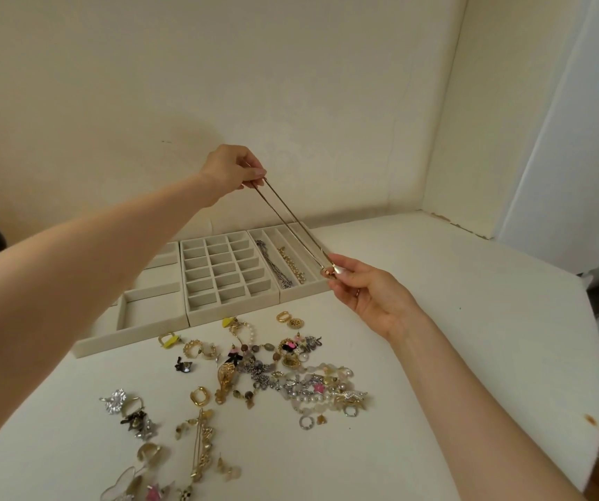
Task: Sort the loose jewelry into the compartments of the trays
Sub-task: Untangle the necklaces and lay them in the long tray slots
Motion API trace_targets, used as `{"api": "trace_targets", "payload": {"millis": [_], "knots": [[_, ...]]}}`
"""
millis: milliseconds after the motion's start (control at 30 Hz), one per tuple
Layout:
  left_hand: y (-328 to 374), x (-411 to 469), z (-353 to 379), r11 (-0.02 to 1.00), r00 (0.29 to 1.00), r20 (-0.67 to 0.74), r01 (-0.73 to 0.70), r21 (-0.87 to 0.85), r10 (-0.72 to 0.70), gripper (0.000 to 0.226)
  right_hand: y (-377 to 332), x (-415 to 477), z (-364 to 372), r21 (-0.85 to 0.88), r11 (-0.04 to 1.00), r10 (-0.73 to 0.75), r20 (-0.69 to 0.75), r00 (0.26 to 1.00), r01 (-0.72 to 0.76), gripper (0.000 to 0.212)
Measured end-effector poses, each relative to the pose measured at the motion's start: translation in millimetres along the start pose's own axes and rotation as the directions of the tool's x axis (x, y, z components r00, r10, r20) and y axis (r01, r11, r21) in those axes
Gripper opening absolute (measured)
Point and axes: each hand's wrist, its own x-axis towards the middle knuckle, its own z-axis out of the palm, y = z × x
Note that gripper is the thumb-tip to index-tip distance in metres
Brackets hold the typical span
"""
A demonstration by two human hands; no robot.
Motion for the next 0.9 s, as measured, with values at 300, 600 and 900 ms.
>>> {"api": "trace_targets", "payload": {"millis": [300,600,900], "knots": [[4,-4,-7,0.934,0.953,0.183,0.281,-0.219,-0.244,0.010,-1,-1,1,0.073,0.997,0.000,-0.029,1.000,0.002,0.029],[8,-3,-11,0.759,0.909,0.382,0.365,-0.539,-0.166,0.021,4,0,0,-0.163,0.984,-0.082,-0.036,0.996,0.075,0.028],[2,-5,-13,0.986,0.957,0.237,0.165,0.036,-0.169,0.028,4,1,0,-0.120,0.983,-0.156,-0.164,0.974,0.138,0.018]]}}
